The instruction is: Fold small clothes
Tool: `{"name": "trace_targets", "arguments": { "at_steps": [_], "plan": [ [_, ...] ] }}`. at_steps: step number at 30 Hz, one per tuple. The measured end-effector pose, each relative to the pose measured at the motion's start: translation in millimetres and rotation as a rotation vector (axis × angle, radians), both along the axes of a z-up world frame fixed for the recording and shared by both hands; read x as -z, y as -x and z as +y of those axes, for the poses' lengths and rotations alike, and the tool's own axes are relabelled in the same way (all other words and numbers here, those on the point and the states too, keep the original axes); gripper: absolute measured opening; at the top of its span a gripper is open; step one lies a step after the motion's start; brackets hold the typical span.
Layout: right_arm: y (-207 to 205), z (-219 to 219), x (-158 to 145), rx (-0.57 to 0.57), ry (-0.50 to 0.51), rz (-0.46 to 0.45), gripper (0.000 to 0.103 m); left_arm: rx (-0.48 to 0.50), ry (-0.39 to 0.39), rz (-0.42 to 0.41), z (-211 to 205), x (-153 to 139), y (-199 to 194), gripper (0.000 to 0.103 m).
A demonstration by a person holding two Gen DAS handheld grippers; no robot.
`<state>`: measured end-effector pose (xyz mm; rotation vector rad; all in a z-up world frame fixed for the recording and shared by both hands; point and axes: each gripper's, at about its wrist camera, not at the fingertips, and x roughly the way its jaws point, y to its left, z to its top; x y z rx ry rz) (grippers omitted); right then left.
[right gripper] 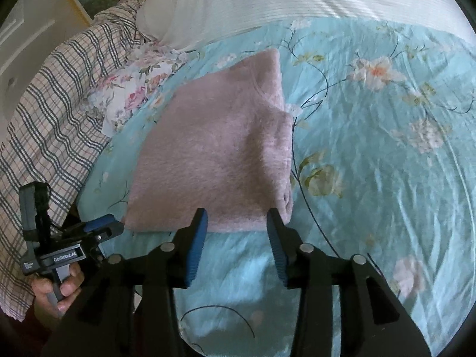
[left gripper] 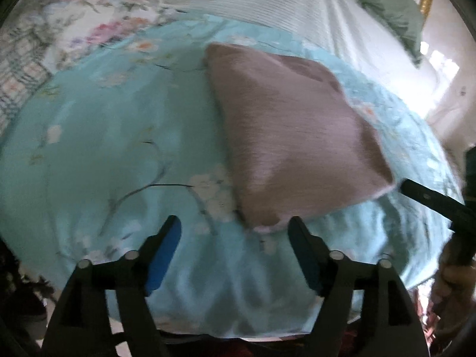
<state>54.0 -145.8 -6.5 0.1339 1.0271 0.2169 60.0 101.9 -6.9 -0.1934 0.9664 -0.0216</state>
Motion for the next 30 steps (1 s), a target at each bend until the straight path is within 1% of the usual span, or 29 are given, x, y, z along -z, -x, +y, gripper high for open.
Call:
{"name": "trace_targets", "arguments": {
  "at_steps": [2, 3, 4, 6, 7, 8, 11, 13, 15, 16, 18, 19, 20, 22, 23, 26, 30],
  "plan": [
    [7.1, 6.8, -1.5, -0.008, 0.034, -0.014, 0.059, -0.027, -0.040, 0.005, 2.3, 1.1, 4.5, 0.081],
    [9.6, 9.0, -2.1, -0.012, 0.050, -0.019, 0.067, -0.032, -0.052, 0.011, 3.0, 2.3, 7.3, 0.081],
    [13.0, 11.6, -2.3, -0.017, 0.069, -0.024, 0.072, -0.027, -0.061, 0.020, 2.5, 4.1, 9.9, 0.081],
    [19.9, 17.0, -2.0, -0.028, 0.110, -0.023, 0.078, 0.000, -0.096, 0.043, -2.0, 8.7, 14.8, 0.081],
    [23.8, 19.5, -1.4, -0.036, 0.127, -0.019, 0.080, 0.006, -0.125, 0.047, -4.9, 10.5, 18.7, 0.081],
    [26.4, 21.1, -1.0, -0.041, 0.135, -0.017, 0.080, 0.002, -0.147, 0.041, -6.3, 11.2, 23.9, 0.081],
    [38.1, 23.3, -0.6, -0.052, 0.144, -0.008, 0.081, -0.009, -0.151, -0.020, -9.3, 8.3, 39.3, 0.081],
    [45.6, 21.5, -1.8, -0.048, 0.152, -0.009, 0.084, -0.009, -0.170, -0.052, -14.0, 5.1, 51.4, 0.082],
    [51.4, 20.4, -3.2, -0.041, 0.161, -0.013, 0.085, 0.047, -0.223, -0.015, -23.7, 3.7, 54.4, 0.082],
    [53.8, 20.6, -3.6, -0.039, 0.163, -0.013, 0.086, 0.068, -0.265, -0.014, -29.0, 1.9, 55.2, 0.082],
    [54.6, 17.5, -5.3, -0.040, 0.163, -0.010, 0.086, 0.046, -0.344, -0.049, -32.9, -5.6, 58.3, 0.084],
    [53.8, 16.2, -6.5, -0.044, 0.160, -0.007, 0.088, 0.042, -0.364, -0.057, -33.6, -9.7, 57.5, 0.084],
    [52.5, 15.2, -7.8, -0.047, 0.157, -0.006, 0.089, 0.048, -0.367, -0.064, -33.1, -13.9, 55.6, 0.084],
    [50.3, 13.3, -12.7, -0.052, 0.159, -0.013, 0.100, 0.043, -0.370, -0.078, -32.7, -24.8, 52.4, 0.086],
    [49.0, 12.9, -17.0, -0.058, 0.160, -0.024, 0.102, 0.038, -0.376, -0.080, -31.8, -29.8, 49.6, 0.088],
    [44.6, 14.3, -25.3, -0.078, 0.158, -0.048, 0.102, 0.045, -0.376, -0.085, -30.3, -39.9, 39.8, 0.093],
    [35.6, 19.8, -25.8, -0.100, 0.167, -0.063, 0.103, 0.028, -0.372, -0.060, -34.5, -41.6, 24.3, 0.094]
  ]
}}
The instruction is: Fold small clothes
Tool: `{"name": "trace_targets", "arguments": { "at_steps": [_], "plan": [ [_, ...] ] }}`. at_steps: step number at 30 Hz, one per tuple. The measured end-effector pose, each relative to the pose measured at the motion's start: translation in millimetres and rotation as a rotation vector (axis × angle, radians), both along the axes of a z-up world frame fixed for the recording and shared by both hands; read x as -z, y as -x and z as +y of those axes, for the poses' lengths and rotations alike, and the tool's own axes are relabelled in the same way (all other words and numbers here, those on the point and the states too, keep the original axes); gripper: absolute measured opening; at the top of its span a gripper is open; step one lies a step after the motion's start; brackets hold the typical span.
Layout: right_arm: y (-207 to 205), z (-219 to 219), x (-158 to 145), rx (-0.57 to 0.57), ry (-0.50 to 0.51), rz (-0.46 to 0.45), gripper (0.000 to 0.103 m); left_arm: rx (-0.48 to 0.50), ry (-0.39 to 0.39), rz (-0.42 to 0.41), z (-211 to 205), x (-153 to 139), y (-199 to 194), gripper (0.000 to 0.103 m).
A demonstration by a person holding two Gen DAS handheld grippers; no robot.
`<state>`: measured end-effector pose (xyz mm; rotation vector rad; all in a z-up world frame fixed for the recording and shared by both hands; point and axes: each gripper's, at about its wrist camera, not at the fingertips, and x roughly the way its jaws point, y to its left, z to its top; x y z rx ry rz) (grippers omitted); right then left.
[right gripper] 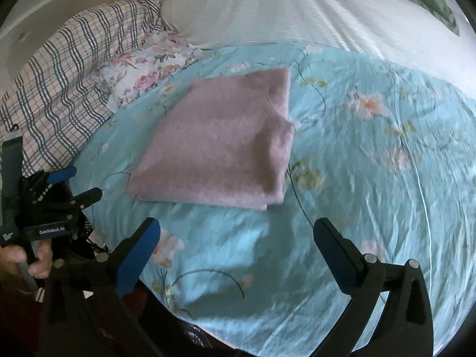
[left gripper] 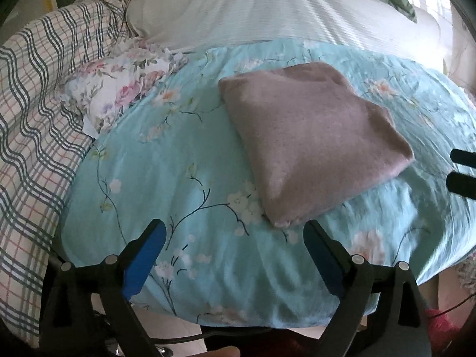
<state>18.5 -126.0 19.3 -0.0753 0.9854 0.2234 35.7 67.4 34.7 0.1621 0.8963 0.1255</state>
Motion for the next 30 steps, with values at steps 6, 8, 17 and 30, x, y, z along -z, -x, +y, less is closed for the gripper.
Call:
{"name": "trace_targets", "arguments": {
  "at_steps": [6, 8, 17, 30],
  "plan": [
    [-10.2, 6.0, 16.2, -0.024, 0.016, 0.037, 0.103, -0.014, -0.020, 0.043, -1.7, 11.6, -13.1, 0.094],
    [-12.6, 6.8, 21.8, -0.029, 0.017, 0.057, 0.103, -0.018, -0.030, 0.044, -1.4, 13.2, -15.3, 0.094],
    [-26.5, 15.1, 26.6, -0.058, 0.042, 0.082, 0.103, -0.029, -0.002, 0.047, 3.6, 9.6, -33.3, 0.094],
    [-55.5, 23.9, 20.1, -0.082, 0.046, 0.079, 0.103, -0.047, 0.017, 0.038, 3.9, 4.8, -49.2, 0.094]
  ]
}}
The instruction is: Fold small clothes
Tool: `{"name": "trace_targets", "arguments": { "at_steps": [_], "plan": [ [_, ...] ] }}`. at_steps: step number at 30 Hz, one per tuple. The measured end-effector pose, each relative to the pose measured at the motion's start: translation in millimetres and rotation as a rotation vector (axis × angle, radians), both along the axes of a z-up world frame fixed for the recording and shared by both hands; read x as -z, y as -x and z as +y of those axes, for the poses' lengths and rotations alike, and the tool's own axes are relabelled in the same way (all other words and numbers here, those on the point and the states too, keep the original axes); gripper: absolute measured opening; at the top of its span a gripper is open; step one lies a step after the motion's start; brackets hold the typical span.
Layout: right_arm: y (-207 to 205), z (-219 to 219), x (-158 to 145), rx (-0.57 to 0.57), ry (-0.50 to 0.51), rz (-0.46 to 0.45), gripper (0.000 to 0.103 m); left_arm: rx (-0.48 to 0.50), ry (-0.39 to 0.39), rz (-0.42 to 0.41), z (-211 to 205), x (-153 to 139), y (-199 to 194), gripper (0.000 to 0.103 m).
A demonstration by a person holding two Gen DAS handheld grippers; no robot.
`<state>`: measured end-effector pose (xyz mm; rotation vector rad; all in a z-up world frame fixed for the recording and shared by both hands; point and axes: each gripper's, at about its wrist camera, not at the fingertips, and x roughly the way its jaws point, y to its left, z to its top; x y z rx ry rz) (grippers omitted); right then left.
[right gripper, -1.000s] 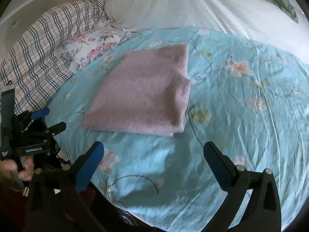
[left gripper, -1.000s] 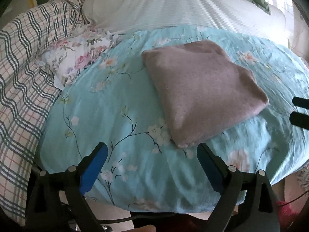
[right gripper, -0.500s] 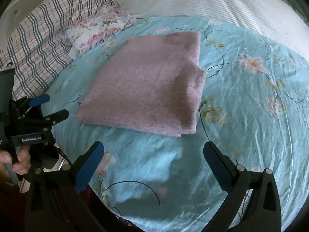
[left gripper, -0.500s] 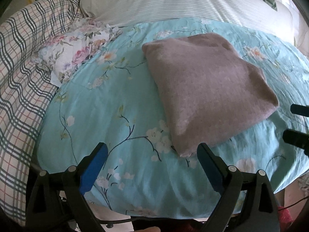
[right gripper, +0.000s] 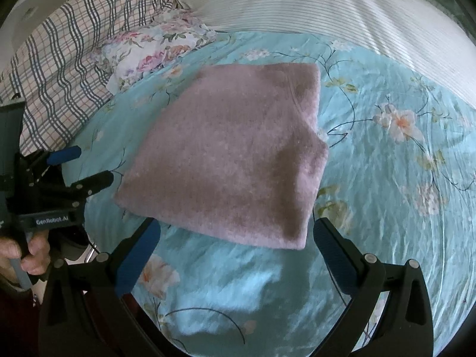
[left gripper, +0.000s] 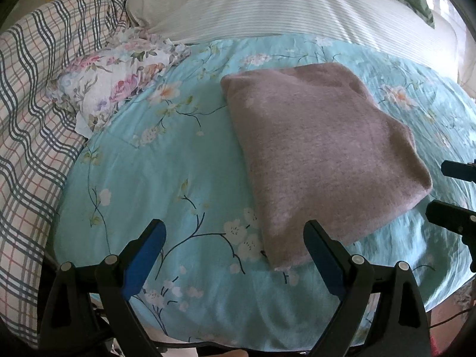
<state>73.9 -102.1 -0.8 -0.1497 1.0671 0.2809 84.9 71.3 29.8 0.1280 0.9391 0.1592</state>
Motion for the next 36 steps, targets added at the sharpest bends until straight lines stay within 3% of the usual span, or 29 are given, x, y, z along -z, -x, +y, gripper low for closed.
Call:
{"name": "trace_targets", "arguments": {
  "at_steps": [36],
  "plan": [
    [0.3, -8.9, -7.4, 0.001, -0.021, -0.007, 0.103, 0.027, 0.000, -0.015, -15.3, -4.1, 7.0, 0.094]
  ]
}}
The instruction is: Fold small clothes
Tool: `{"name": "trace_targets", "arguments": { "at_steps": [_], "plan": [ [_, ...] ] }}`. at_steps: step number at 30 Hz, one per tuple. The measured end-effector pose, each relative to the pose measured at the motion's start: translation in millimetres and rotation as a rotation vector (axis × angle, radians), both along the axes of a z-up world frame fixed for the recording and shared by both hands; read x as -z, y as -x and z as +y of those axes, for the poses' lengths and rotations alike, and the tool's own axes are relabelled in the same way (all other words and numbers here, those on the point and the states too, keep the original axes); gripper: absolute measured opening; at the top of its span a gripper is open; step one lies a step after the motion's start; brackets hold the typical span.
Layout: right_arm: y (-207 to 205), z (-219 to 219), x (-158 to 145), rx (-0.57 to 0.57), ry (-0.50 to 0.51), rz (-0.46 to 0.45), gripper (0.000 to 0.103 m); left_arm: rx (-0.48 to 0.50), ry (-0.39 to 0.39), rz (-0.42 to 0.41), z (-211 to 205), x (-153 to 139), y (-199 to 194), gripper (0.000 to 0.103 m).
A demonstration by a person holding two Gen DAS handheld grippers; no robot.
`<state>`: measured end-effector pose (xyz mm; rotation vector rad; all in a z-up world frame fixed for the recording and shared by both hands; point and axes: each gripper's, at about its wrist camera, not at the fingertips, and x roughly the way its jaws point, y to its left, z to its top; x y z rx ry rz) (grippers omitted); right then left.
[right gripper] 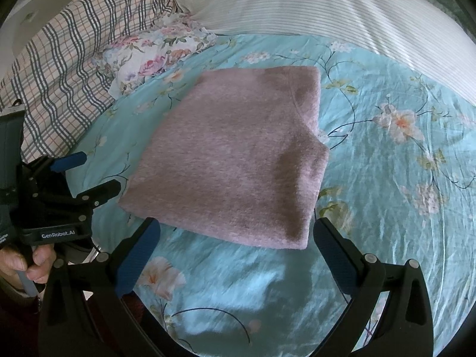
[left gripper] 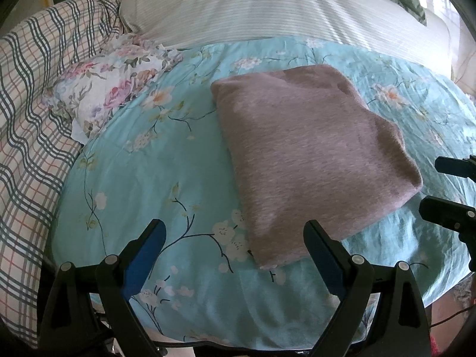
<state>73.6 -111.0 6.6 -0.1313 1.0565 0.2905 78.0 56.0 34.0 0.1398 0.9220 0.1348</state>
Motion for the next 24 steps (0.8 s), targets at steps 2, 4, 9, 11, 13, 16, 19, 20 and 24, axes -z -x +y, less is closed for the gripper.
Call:
{"name": "trace_targets", "arguments": {
  "at_steps": [2, 4, 9, 11, 13, 16, 19, 20, 24],
  "plan": [
    [0.3, -1.0, -1.1, 0.000, 0.001, -0.002, 0.103, 0.000, 0.000, -0.001, 0.7, -0.4, 0.1, 0.094],
    [0.7, -1.4, -1.9, 0.002, 0.001, -0.003, 0.103, 0.002, 0.000, -0.001, 0.9, -0.5, 0.1, 0.094],
    [0.1, -2.8, -2.5, -0.002, 0.001, -0.002, 0.103, 0.000, 0.003, -0.002, 0.8, -1.9, -0.1, 0.094],
    [0.2, -1.6, -2.6, -0.002, 0.001, -0.003, 0.103, 0.002, 0.004, -0.003, 1.6, -2.8, -0.2, 0.094],
    [0.9, -0.7, -3.4, -0.002, 0.002, -0.003, 0.103, 0.002, 0.002, -0.006, 1.7, -3.8, -0.1, 0.094],
    [1.3, 1.1, -4.5, -0.003, 0.003, -0.005, 0.103, 0.005, 0.000, -0.008, 2.0, -4.5, -0.6, 0.094],
    [2.1, 3.7, -5.6, -0.002, 0.003, -0.008, 0.103, 0.005, 0.001, -0.011, 2.2, -5.5, -0.3, 0.094],
    [2.0, 4.1, -6.0, -0.003, 0.004, -0.009, 0.103, 0.006, 0.003, -0.012, 2.0, -5.5, -0.4, 0.094],
    [1.0, 3.4, -6.6, -0.004, 0.003, -0.008, 0.103, 0.007, 0.004, -0.013, 1.7, -5.7, -0.1, 0.094]
  ]
}}
